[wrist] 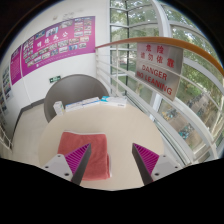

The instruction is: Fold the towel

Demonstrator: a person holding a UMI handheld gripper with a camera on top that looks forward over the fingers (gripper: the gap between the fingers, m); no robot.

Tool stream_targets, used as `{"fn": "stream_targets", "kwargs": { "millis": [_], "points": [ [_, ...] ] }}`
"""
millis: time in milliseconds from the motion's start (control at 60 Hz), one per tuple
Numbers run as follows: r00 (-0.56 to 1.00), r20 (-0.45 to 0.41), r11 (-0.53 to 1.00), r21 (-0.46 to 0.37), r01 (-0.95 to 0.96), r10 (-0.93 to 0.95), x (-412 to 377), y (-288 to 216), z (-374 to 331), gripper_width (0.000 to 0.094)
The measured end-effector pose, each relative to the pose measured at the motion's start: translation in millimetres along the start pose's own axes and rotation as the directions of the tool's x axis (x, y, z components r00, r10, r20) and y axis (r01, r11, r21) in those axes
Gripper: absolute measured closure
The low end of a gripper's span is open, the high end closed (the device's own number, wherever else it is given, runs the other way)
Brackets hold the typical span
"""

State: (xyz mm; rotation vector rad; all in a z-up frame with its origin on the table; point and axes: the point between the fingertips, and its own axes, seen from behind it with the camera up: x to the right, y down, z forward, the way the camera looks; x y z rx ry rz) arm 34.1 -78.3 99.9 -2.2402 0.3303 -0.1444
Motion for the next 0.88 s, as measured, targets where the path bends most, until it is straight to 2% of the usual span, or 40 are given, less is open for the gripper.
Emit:
{"fn": "stream_targets", "kwargs": {
  "millis": [283,500,583,883],
  "points": [
    [0.998,0.015,0.993,0.097,0.064,-0.066,-43,-18,-129,0.0082],
    [0.995,-0.001,0.986,0.132,0.103,-0.104,-71,9,-246,0.0079],
    [0.993,-0.006,0.986,0.121,0.117,-0.117,-75,27,-281,0.0080],
    [0.990,0.011,0.982,0.135,0.135,-0.138,-79,59,-344,0.0081]
  ]
}}
